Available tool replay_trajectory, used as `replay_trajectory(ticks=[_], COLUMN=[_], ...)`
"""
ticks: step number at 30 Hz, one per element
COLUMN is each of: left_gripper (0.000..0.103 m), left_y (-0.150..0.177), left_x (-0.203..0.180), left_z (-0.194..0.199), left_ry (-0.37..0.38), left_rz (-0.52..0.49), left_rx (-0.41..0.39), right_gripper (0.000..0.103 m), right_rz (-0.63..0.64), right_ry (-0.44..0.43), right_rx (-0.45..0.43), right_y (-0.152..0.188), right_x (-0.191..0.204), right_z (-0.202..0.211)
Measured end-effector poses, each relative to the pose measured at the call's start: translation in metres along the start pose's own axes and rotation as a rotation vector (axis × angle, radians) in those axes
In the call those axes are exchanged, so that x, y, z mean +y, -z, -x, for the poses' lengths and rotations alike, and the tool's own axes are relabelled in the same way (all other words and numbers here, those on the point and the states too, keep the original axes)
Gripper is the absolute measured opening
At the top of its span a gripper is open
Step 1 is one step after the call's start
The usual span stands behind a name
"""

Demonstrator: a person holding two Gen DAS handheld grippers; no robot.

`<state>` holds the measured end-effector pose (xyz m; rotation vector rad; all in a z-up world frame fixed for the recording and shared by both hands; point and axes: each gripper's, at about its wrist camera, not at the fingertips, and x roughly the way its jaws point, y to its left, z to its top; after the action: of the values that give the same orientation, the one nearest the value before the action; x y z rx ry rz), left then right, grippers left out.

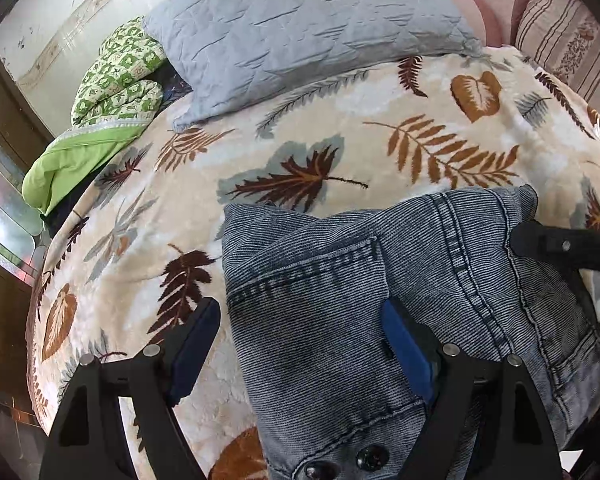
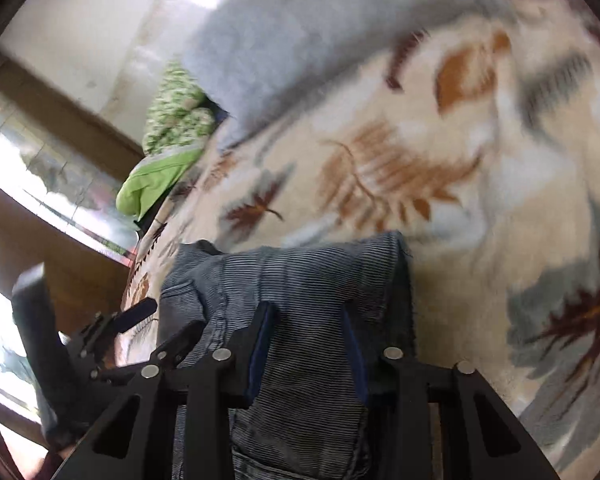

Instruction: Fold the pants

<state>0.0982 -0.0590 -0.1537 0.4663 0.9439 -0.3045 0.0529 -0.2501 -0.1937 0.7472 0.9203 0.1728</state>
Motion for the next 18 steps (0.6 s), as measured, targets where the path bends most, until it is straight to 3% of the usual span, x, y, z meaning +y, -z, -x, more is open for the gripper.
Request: replay_trajectory(ticks=[6, 18], left_gripper=[0.085, 0.09], left_y=[-0.003, -0.001], left_x=[-0.003, -0.004], left_z=[-0.008, -0.018], left_ry=[0.0, -0.013], left_rz=[-0.01, 0.011], left_rx=[0.0, -0.015], right_gripper=[0.039, 0.039], right_rz=[0.042, 0.02], right_ry=[0.035, 0.014], right_rx=[0.006, 0.005], right_y=[0.001, 0.0], right_x=[0.004, 0.0], right_z=[-0.004, -0.008])
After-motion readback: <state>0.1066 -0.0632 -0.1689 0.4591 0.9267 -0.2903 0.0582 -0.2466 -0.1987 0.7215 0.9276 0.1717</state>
